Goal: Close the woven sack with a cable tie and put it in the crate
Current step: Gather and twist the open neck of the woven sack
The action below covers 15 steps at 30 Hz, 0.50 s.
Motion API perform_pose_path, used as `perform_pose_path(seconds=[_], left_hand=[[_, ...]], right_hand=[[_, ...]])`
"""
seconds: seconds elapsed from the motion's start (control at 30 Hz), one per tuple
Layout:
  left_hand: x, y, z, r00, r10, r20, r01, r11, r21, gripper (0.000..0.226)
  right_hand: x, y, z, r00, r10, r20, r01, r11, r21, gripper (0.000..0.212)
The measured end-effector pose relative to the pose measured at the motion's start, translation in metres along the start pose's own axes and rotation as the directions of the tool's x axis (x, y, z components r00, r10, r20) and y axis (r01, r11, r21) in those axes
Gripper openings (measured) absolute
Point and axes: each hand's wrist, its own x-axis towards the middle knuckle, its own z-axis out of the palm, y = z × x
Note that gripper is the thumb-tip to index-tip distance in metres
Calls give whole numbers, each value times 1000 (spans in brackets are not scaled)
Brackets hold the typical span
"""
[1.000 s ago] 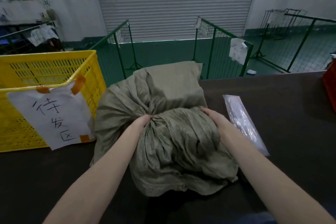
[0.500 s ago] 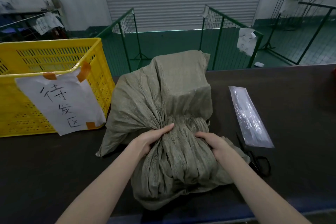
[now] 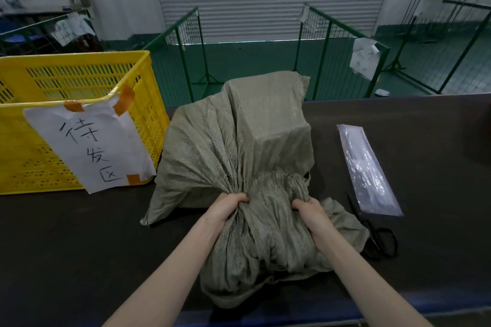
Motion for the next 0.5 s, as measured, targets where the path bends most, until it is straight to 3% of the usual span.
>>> perform_pose_path(seconds=[0.13,0.23,0.33,0.5], left_hand=[[3,-4,1,991,-65,119,84,983,-161,38],[4,-8,4,972,-49,230,103,968,-230,35],[7,-16,6,967,-35,252,90,973,-210,41],[5,-22,4,967,-32,252,57,994,-94,53]], right_hand=[[2,-1,-2,997,41,61,-45,997,65,64],[3,-1,-1,992,33,122,-44,995,89,59],[2,-1,5,990,-18,139,6,996,88,35],[0,0,8,986,-76,149,63,994,84,32]])
